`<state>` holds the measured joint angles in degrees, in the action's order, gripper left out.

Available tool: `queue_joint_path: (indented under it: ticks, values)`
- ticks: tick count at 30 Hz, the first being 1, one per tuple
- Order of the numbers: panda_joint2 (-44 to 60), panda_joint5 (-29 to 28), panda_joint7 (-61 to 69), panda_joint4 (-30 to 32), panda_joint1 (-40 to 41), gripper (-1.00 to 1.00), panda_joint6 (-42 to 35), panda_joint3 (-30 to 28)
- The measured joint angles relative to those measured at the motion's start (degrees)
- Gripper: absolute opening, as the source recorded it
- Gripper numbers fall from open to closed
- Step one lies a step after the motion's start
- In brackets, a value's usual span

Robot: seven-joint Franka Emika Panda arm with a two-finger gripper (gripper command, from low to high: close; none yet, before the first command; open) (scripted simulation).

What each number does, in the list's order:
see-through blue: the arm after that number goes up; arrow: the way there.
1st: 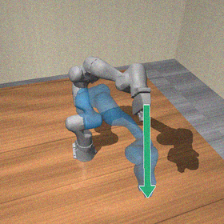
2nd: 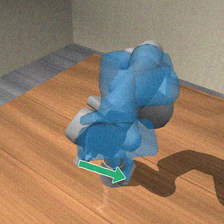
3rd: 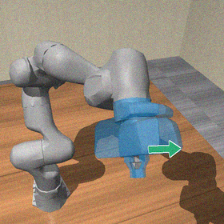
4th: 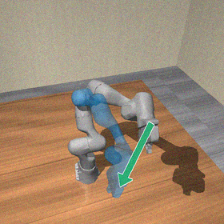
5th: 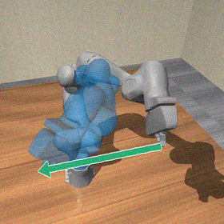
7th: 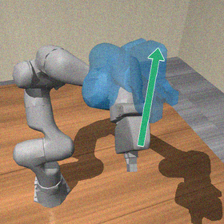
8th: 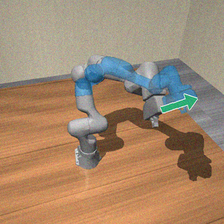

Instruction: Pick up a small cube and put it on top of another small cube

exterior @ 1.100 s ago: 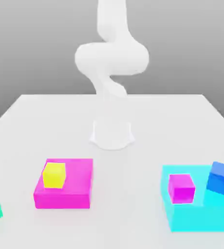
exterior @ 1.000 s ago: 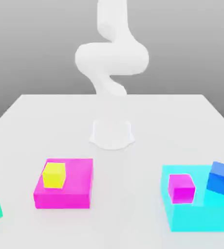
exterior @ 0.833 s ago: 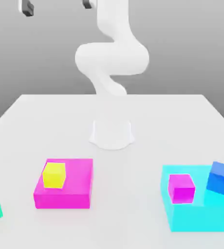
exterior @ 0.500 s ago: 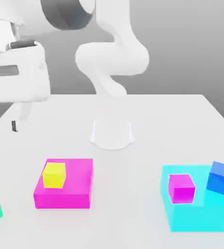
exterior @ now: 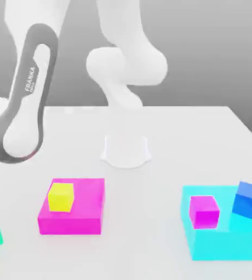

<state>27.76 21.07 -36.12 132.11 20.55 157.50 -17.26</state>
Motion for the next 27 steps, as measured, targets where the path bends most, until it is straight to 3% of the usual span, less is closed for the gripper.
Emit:
queue_joint_path:
  ticks: [1,7,13,27]
  values:
    - [1.08,0.68,0.50,-0.24,0.59,-1.00,0.81,0.72]
    - [1.60,0.97,0.71,-0.38,0.93,-1.00,1.19,1.11]
    - [-8.02,-5.31,-4.05,2.01,-3.56,-1.00,-5.86,-3.40]
    - [-26.25,-9.88,-11.77,8.08,-25.30,-1.00,-16.73,12.62]
